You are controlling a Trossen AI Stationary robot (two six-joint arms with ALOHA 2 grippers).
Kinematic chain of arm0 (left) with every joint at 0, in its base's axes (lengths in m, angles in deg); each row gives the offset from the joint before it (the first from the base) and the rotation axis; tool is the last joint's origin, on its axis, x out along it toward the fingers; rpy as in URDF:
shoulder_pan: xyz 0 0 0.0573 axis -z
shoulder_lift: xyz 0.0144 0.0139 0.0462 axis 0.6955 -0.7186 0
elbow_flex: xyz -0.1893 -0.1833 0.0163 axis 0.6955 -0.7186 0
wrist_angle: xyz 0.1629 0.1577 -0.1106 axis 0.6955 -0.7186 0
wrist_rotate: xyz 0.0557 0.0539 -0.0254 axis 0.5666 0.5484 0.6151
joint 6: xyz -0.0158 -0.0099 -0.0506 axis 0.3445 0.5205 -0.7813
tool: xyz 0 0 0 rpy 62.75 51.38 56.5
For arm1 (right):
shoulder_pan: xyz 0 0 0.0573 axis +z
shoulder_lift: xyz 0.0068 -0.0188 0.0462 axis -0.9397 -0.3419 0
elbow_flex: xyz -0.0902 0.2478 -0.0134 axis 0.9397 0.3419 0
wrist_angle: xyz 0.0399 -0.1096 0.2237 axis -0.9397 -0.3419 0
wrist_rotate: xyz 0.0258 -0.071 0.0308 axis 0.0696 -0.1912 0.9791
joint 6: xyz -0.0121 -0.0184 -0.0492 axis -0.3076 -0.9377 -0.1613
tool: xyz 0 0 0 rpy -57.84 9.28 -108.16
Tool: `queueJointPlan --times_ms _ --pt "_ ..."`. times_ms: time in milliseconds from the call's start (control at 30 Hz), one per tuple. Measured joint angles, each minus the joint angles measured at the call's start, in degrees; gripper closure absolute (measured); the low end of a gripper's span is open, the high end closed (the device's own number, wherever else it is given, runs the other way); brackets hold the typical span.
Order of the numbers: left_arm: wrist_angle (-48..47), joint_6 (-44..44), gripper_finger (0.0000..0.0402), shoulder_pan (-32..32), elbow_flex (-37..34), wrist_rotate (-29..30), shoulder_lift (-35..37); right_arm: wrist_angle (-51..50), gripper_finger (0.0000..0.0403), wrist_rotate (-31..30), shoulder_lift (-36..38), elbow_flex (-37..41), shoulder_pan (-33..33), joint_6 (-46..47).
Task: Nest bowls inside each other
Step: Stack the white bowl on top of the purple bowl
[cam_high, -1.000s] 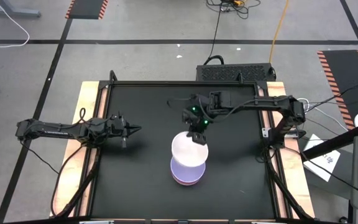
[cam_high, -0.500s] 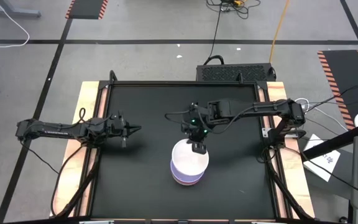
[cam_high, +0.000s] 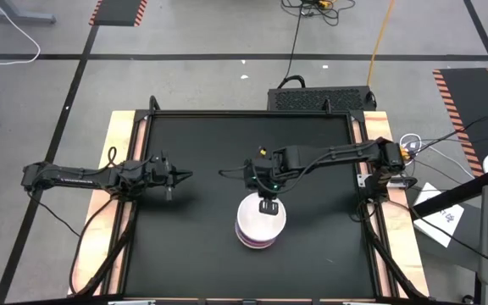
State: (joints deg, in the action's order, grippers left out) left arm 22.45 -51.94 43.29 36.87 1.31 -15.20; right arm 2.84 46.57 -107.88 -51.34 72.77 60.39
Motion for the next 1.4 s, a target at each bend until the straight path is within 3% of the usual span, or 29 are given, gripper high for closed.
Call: queueJointPlan --times_ms 267,533,1400 --pt "-0.04 -0.13 0.0376 0.00 0.00 -0.02 0.01 0.91 0.0403 -1.47 0.24 0.00 0.79 0.49" --pt "-0.09 -0.84 0.0376 0.00 0.00 -0.04 0.00 3.60 0.0403 3.12 0.24 0.00 0.71 1.78" --pt "-1.20 -1.13 0.0376 0.00 0.00 -1.51 0.02 3.09 0.0395 3.00 -0.13 0.00 1.09 3.24"
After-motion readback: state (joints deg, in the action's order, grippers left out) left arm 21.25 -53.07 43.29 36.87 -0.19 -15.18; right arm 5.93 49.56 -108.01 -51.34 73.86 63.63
